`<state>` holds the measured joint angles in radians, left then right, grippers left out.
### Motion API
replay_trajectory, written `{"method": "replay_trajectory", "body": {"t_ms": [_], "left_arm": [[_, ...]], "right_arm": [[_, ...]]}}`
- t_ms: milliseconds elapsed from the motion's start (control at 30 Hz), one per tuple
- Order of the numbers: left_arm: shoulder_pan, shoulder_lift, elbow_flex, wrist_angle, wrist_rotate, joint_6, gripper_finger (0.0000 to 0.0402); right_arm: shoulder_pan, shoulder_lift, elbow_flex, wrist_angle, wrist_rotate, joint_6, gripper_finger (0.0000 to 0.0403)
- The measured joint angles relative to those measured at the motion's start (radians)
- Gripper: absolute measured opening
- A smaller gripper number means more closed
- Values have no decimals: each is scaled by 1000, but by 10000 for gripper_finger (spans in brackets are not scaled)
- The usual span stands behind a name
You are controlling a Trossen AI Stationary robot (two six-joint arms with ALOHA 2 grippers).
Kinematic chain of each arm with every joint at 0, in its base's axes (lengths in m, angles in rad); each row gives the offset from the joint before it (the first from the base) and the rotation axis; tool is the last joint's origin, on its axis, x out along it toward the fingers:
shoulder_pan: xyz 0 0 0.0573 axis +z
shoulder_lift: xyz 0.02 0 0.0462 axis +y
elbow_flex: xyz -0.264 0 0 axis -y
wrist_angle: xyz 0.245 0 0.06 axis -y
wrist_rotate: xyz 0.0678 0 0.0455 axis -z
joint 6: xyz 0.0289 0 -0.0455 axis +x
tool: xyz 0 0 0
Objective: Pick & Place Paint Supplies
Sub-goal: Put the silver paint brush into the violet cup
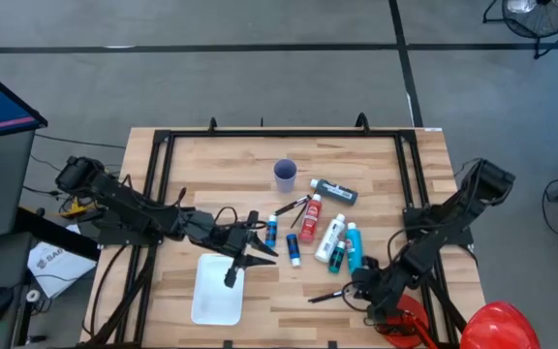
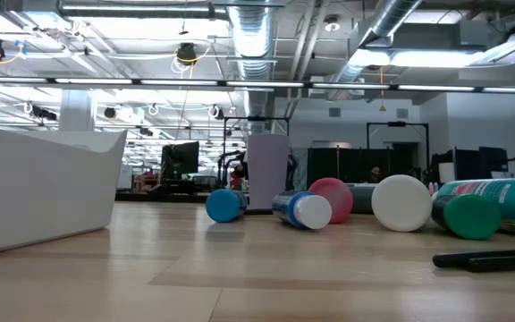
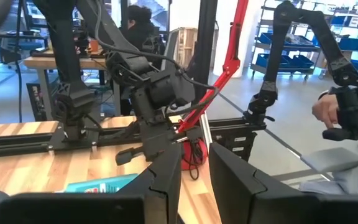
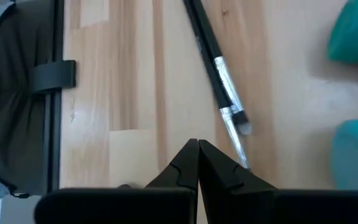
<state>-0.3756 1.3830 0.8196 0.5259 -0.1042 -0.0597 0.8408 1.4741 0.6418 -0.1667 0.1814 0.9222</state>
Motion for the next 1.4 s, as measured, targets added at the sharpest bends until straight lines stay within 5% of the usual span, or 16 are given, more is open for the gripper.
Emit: {"method": "replay_trajectory", "body": {"t_ms": [333,833,1400], "left_arm": [[1,0,0,-1,-4,0,76],[1,0,0,-3,-10,0,76],[1,1,-16,-2,-8,-53,76]], "right_arm": [[-2,-42,0,-103,-23,10,5],[-36,-42,0,-116,-24,-29,106],[-16,115,5,-51,8,-33,108]]}}
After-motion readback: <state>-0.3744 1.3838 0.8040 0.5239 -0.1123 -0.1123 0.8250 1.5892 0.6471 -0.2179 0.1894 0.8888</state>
